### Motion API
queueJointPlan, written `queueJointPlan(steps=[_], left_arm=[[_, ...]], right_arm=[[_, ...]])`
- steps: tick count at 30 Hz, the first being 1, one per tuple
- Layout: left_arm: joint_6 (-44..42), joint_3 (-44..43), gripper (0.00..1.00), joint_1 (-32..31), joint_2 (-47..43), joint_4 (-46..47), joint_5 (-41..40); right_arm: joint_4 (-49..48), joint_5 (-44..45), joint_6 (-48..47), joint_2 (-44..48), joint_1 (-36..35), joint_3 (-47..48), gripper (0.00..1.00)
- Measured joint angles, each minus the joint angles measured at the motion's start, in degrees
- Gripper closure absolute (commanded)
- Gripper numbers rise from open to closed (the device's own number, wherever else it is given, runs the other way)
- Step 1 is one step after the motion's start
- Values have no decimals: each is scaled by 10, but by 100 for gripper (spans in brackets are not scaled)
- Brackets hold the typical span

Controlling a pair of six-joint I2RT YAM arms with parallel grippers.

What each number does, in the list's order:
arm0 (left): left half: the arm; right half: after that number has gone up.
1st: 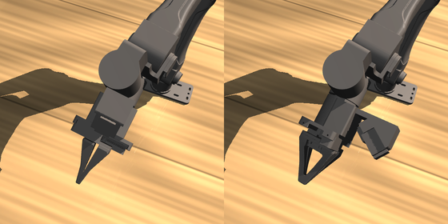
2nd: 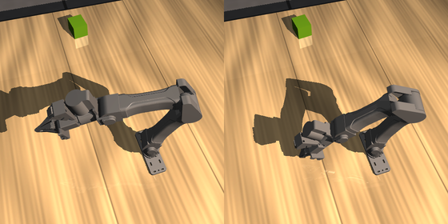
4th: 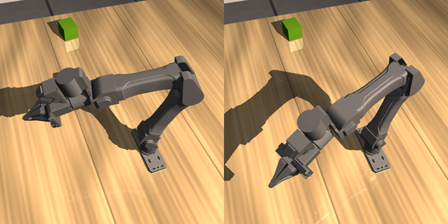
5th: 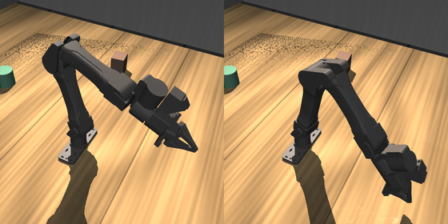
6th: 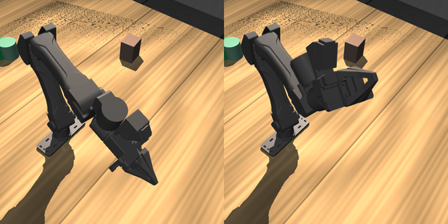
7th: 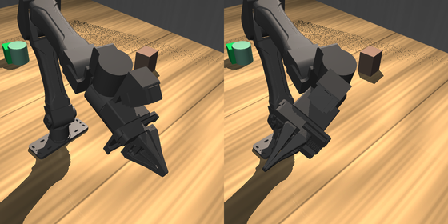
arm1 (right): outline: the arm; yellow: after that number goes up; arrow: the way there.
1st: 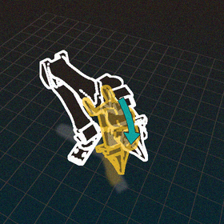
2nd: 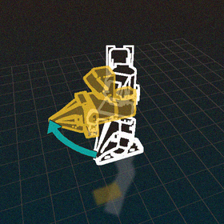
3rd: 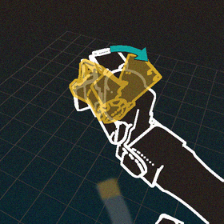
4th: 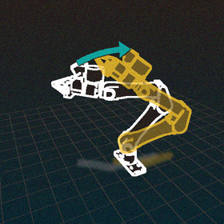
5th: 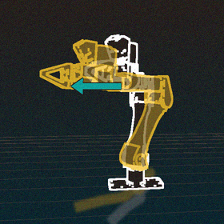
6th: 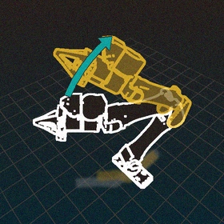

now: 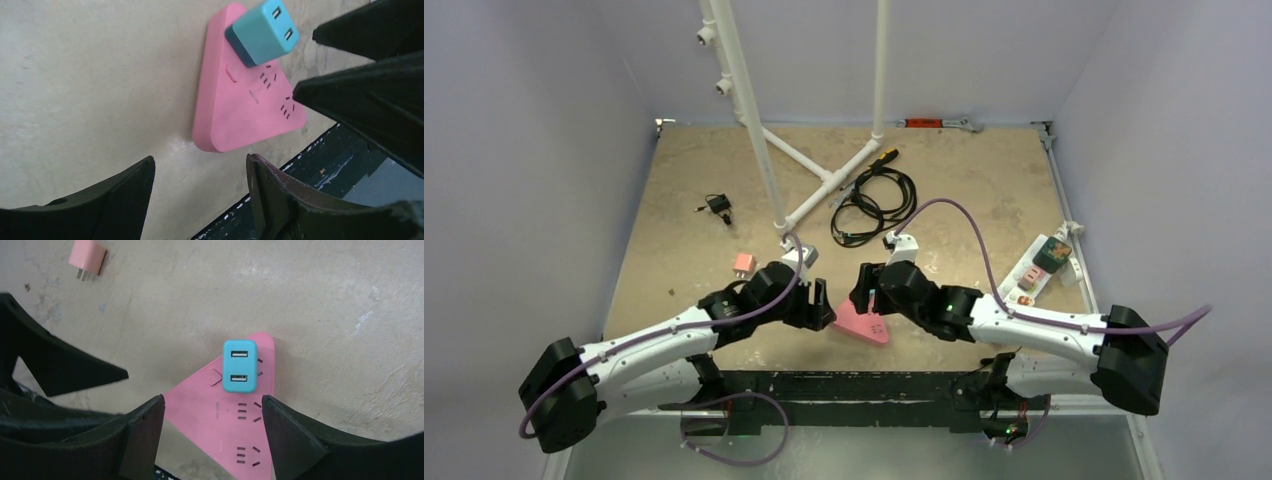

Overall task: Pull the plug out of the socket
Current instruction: Remove the plug from the socket.

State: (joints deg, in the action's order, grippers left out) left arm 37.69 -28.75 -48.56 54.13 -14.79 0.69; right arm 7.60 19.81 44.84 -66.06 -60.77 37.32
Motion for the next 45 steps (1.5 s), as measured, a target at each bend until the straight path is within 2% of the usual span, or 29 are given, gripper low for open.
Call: queueJointPlan(steps=[6,18,20,24,26,30,39,45], left_arm=[[49,37,37,-43,45,71,-5],[102,76,40,-45,57,176,-9],[108,79,41,-45,66,187,-11],[114,80,42,-45,87,207,-15],[117,81,39,-45,92,212,-22],[128,90,32,-45,76,220,-37],[160,113,31,-51,-7,222,-77],[198,138,31,-103,7,246,-105]], right_arm=[[16,50,26,-39,-9,13,34],[16,76,28,-120,-16,42,50],[14,80,25,-127,-16,48,60],[9,85,11,-142,-16,56,89],[8,88,4,-151,-16,63,100],[10,94,3,-160,-16,71,100],[23,128,80,-131,-19,44,100],[66,170,136,-112,-19,37,100]])
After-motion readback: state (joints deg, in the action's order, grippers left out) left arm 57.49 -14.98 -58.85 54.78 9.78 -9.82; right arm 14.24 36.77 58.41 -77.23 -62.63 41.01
